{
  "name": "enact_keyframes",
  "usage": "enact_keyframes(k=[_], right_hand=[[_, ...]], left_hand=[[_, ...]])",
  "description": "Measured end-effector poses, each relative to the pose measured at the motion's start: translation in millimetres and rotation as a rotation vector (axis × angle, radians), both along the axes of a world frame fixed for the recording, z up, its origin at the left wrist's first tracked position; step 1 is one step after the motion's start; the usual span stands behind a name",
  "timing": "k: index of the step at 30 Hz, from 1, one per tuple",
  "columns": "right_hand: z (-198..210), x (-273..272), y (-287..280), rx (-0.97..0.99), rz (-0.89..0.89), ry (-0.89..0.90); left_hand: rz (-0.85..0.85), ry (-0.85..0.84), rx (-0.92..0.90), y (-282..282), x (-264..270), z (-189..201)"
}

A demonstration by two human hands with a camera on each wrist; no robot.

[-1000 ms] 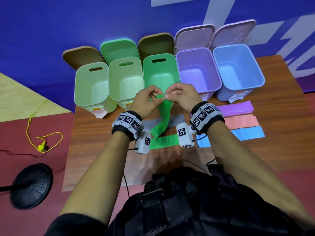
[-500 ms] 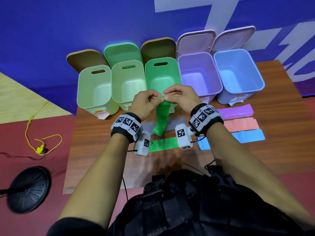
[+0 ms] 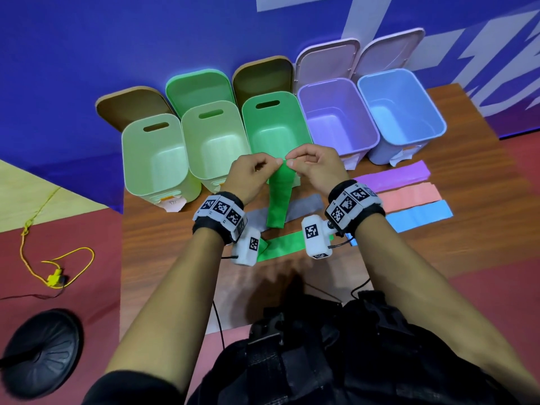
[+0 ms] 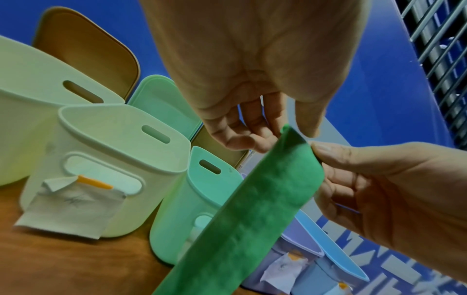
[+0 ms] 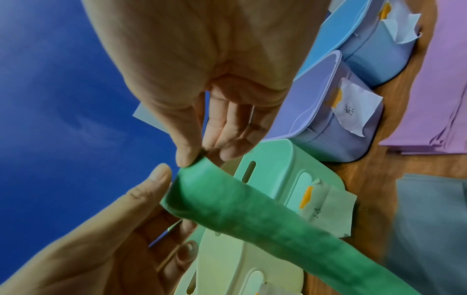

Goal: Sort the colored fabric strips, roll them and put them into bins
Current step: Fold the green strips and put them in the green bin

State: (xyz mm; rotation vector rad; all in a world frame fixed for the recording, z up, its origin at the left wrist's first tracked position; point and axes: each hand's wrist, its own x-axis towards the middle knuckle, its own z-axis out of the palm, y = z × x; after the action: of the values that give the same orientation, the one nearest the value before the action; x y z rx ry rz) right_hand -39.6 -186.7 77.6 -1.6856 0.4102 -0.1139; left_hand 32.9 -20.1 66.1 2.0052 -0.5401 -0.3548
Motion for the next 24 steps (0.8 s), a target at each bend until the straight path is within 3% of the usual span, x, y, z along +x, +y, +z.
enact_keyframes(k=[6,18,24], right_hand=[[3,5,-10,-0.008,0.053,0.011],[11,8,-26,0.004,0.060,-0.013],[12,9,-25,-0.014,0.060,-0.027]], left_hand=[[0.039,0.022,-0.116,-9,-3,2],[0.129,-0.062,-0.043,-20,-3,12],[0.140,0.005,-0.110,-22,-3,17]])
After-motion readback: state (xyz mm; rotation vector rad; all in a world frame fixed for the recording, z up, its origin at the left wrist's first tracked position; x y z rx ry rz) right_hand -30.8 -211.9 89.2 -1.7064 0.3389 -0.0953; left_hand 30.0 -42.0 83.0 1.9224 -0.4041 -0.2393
